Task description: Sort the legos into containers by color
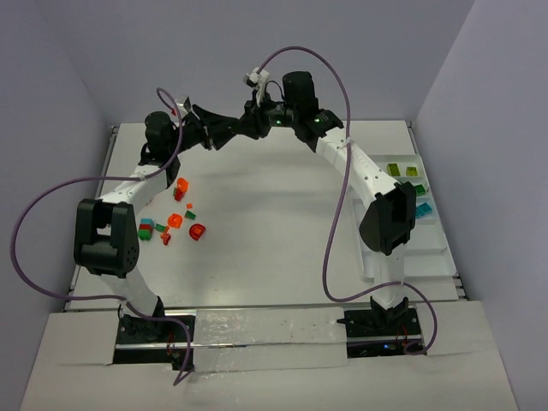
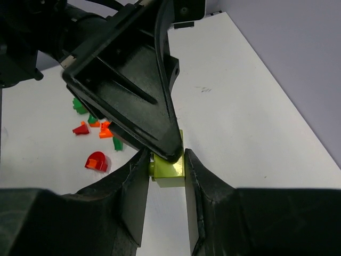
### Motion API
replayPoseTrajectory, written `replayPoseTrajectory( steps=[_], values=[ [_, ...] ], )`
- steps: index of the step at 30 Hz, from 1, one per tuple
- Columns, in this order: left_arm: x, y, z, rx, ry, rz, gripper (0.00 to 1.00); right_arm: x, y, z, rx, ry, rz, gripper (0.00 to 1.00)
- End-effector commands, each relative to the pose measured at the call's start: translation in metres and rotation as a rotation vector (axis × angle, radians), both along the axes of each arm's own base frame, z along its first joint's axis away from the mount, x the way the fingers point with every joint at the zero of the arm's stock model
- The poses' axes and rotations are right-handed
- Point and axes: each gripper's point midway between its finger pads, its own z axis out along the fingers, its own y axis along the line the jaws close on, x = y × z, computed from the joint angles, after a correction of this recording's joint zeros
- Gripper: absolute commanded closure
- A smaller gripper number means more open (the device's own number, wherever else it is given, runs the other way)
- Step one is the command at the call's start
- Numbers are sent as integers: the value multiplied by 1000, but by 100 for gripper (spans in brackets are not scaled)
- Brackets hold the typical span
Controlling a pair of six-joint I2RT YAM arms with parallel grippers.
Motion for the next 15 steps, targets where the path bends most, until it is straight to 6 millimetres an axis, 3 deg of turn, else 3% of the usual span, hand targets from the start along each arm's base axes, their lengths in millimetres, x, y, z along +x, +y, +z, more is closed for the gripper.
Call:
replayPoseTrajectory(
  steps=[1, 2, 3, 7, 9, 10, 13, 15],
  values=[
    [-5, 3, 34, -32, -125, 10, 19, -8, -5, 35, 40, -76, -12, 100],
    [-3, 6, 34, -27, -132, 18, 4, -10, -9, 38, 38, -79, -14, 100],
    [-2, 9, 35, -18, -149, 32, 1, -12, -16, 37, 27, -79, -19, 100],
    [5, 30, 43, 144, -307, 113, 1, -23, -58, 33, -35, -41, -59, 100],
    [8, 35, 35, 232, -299, 132, 1, -22, -82, 17, -80, 10, -100, 100],
    [9, 37, 35, 334, -351, 149, 1, -22, -103, 10, -117, 28, -134, 100],
    [19, 50, 13, 731, -459, 195, 1, -15, -192, -25, -270, 131, -335, 100],
    [24, 63, -3, 891, -480, 211, 1, -13, -243, -49, -349, 206, -456, 100]
  ],
)
